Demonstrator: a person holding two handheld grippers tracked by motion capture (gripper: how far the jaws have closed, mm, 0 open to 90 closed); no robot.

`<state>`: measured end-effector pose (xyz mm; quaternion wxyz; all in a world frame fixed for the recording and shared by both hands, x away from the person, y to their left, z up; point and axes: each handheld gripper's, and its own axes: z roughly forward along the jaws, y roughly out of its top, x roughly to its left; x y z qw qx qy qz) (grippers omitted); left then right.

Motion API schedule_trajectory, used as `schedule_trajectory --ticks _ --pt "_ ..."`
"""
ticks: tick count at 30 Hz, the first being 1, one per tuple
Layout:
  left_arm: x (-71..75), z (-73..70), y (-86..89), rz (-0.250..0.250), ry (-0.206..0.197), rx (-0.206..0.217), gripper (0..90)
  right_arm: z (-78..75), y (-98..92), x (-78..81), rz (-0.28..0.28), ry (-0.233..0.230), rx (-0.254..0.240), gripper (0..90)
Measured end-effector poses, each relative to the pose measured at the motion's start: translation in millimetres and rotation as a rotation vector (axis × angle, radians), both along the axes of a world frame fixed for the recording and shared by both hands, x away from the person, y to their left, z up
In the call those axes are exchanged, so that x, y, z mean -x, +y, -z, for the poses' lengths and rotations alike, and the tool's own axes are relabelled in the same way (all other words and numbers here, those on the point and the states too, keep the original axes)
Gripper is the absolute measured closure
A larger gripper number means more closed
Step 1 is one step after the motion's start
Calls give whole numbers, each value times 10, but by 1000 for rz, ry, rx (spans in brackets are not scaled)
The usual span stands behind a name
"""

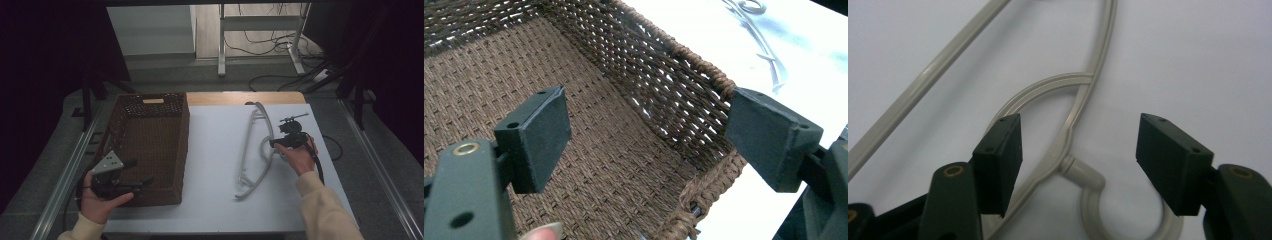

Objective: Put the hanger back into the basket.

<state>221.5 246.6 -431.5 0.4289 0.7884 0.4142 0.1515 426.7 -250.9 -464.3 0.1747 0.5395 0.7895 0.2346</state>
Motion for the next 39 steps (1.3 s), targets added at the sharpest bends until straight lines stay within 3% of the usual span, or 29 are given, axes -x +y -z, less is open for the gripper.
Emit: schedule_trajectory --ticks 6,9,15,18,23,27,33,39 --pt "-1 5 16 -3 1 1 182 118 40 -139 45 24 0 404" --pt "-4 9 16 -3 1 0 182 202 62 -237 72 49 8 468" --pt "-8 18 24 -3 3 3 181 279 77 -301 89 73 0 547" --pt "-10 22 26 -3 3 2 181 345 75 -330 88 108 2 601" --pt "-13 26 20 -1 3 -1 181 351 130 -318 77 95 19 713" --pt "-10 25 20 -1 3 -1 181 348 164 -317 94 97 37 727" --pt "-6 23 26 -1 0 -2 181 331 140 -370 157 139 -5 772" --pt "-8 26 28 -1 1 -3 181 327 99 -389 167 148 -24 824"
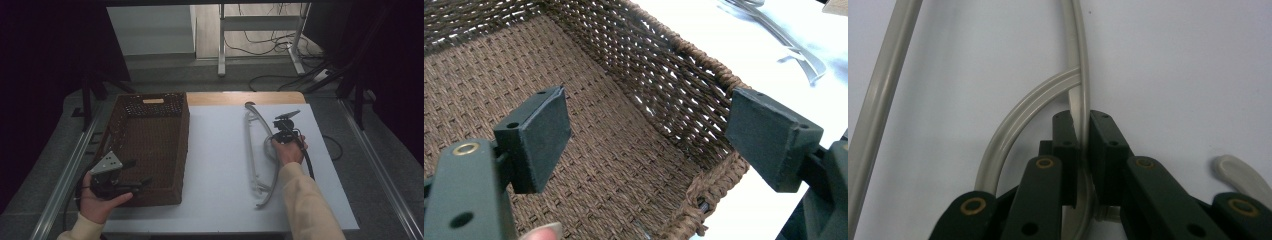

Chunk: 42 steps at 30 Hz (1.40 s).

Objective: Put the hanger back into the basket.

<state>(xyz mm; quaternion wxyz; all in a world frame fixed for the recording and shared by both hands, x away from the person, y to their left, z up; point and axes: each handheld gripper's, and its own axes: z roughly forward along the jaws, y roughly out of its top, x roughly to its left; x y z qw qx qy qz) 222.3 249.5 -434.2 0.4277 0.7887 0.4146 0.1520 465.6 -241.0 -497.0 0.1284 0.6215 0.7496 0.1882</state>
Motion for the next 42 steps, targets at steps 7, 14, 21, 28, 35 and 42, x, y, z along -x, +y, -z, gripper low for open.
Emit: schedule_trajectory --ticks 7,14,21,28,35,42 --pt "-2 4 -4 0 1 -2 181 -6 -12 -4 -3 -7 -8 826" --pt "2 -4 -6 1 -2 -1 181 -83 -57 9 -1 -39 -92 828" --pt "3 -5 -15 4 -2 -3 182 -159 -108 26 -3 -29 -155 830" --pt "8 -19 -22 5 -7 -1 182 -251 -184 32 16 -33 -273 830" --pt "38 -132 -133 25 -31 1 181 -437 -155 77 16 -57 -339 830" --pt "16 -341 -422 81 -33 48 185 -681 -101 130 8 -82 -343 830"
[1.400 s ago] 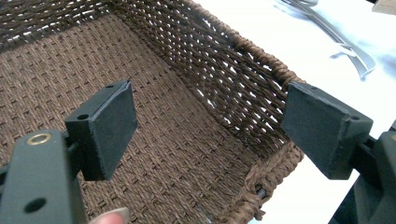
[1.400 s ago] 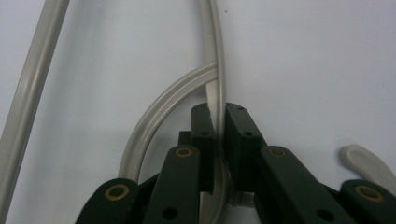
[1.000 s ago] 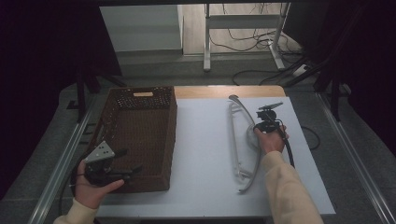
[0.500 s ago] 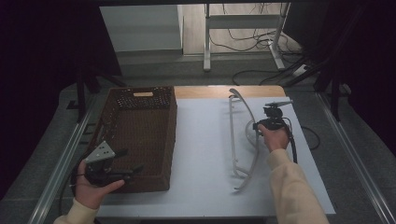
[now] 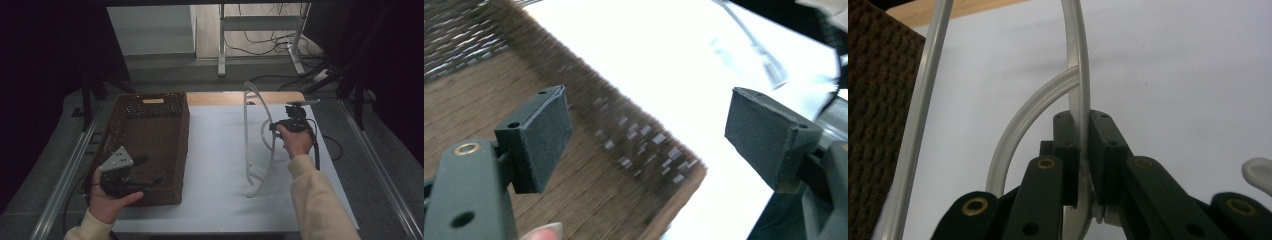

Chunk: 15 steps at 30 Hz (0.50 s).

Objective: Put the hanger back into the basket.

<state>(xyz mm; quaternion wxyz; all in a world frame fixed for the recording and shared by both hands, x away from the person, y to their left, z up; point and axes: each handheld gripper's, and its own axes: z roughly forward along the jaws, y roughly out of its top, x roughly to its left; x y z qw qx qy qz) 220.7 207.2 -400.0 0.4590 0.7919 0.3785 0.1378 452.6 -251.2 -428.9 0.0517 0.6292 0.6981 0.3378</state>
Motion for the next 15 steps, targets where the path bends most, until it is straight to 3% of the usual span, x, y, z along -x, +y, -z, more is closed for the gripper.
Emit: schedule_trajectory --ticks 4,8,15 --pt "-52 -124 -289 61 6 -5 188 -79 33 53 -2 -15 -2 830" --pt "-159 -175 -563 130 46 17 188 -110 84 100 -7 -31 -14 830" --pt "-357 -180 -978 184 71 2 195 -116 181 143 -18 -40 -21 830"
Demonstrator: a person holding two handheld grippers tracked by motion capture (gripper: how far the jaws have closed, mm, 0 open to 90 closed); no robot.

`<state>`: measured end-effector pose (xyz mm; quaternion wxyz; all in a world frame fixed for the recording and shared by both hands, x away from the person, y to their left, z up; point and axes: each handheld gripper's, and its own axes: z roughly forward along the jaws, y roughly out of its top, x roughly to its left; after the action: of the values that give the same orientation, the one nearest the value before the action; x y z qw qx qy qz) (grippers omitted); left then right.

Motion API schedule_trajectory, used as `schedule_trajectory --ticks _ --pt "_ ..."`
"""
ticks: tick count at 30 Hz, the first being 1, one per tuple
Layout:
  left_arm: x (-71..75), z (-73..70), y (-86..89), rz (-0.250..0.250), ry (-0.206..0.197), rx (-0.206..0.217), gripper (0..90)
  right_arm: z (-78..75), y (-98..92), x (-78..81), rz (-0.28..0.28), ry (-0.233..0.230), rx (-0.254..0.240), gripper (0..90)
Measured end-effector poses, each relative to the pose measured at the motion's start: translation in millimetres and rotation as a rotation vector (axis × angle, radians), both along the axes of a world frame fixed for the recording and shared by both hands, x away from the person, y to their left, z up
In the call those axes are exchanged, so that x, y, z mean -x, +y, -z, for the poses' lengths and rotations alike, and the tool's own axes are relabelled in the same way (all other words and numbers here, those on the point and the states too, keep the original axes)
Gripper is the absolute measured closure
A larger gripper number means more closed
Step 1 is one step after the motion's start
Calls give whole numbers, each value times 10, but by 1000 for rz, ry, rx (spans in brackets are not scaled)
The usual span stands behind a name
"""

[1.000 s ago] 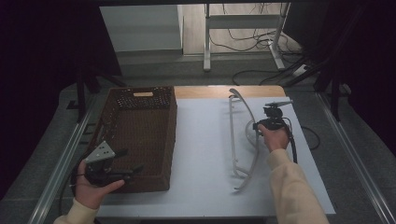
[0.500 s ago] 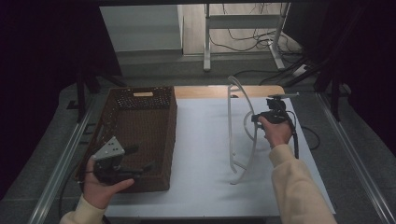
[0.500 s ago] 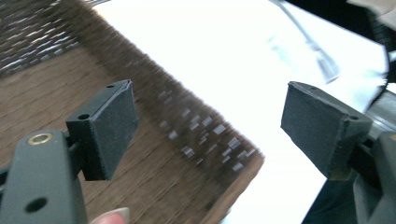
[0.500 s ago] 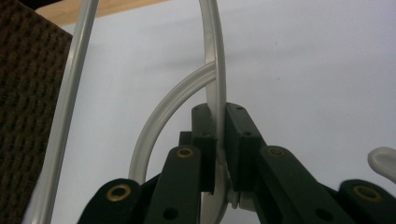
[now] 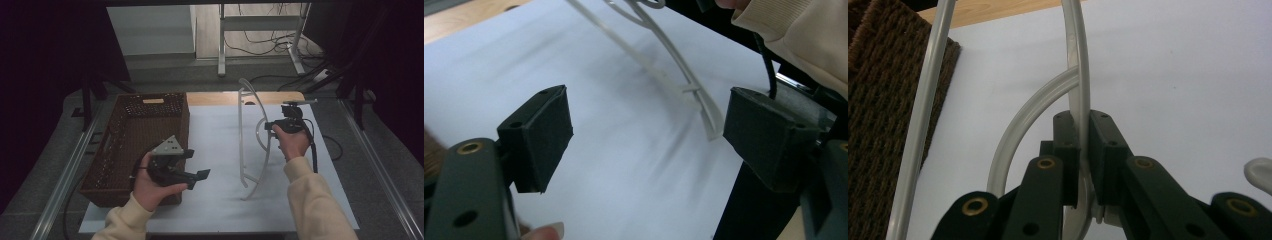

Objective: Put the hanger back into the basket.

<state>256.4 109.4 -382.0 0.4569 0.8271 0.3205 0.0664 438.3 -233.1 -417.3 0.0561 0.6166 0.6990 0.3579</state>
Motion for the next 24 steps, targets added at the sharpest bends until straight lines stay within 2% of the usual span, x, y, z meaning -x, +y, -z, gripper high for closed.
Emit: schedule_trajectory --ticks 4,10,14,16,19,24 --pt "-82 23 -215 37 29 13 209 -37 58 33 -4 -9 0 830" --pt "-202 85 -443 59 49 -4 213 -60 127 57 8 -9 -7 830" --pt "-273 122 -553 159 66 33 234 -75 170 70 18 -12 -10 830" --pt "-304 134 -601 193 73 33 238 -89 189 76 22 -13 -5 830" --pt "-357 160 -690 211 96 18 242 -113 210 89 29 -19 -5 830" --pt "-467 226 -865 197 133 -1 270 -165 231 119 51 -46 -16 830"
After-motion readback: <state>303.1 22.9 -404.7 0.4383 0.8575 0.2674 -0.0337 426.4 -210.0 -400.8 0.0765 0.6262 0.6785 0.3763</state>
